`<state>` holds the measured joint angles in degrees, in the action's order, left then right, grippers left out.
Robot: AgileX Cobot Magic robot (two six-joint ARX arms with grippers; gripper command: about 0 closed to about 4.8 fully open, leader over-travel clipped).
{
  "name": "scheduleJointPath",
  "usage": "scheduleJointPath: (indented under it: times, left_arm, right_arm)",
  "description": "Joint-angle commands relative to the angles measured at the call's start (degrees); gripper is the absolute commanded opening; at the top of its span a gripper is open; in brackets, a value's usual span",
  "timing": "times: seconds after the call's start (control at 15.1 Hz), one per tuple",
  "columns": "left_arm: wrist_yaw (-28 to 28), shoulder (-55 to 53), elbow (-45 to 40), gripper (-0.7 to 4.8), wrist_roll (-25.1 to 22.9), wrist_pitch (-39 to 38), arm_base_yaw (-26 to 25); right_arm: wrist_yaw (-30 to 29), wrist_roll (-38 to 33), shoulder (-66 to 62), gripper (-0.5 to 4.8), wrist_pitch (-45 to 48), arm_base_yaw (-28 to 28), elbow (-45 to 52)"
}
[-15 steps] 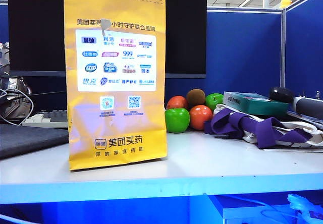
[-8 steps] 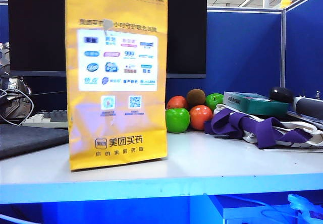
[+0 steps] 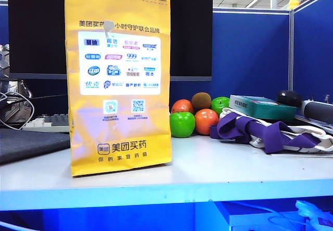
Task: Pick up the transparent tape and throw it into the yellow paper bag.
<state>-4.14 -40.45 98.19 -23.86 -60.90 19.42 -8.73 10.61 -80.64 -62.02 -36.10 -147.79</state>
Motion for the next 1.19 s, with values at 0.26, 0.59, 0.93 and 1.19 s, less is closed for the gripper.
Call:
scheduleJointPath:
  times: [0.26, 0.59, 0.93, 1.19]
  left_arm:
    - [-7.3, 19.9, -29.6, 4.26, 4.3, 10.5, 0.2]
    - [-6.6, 20.6, -32.6, 4.26, 7.1, 18.7, 0.2]
    - [-8.3, 21.2, -37.4, 4.28, 8.5, 21.0, 0.2]
    - [-12.2, 25.7, -50.5, 4.29, 9.3, 31.5, 0.2]
  right_arm:
    - [-1.0, 1.5, 6.9, 4.79, -14.4, -1.3, 7.3]
    - [9.2, 8.0, 9.4, 4.79, 19.1, -1.1, 40.2]
    - [14.4, 3.5, 22.3, 4.79, 45.6, 2.7, 76.0]
    - [20.0, 4.4, 40.8, 4.79, 53.4, 4.2, 93.9]
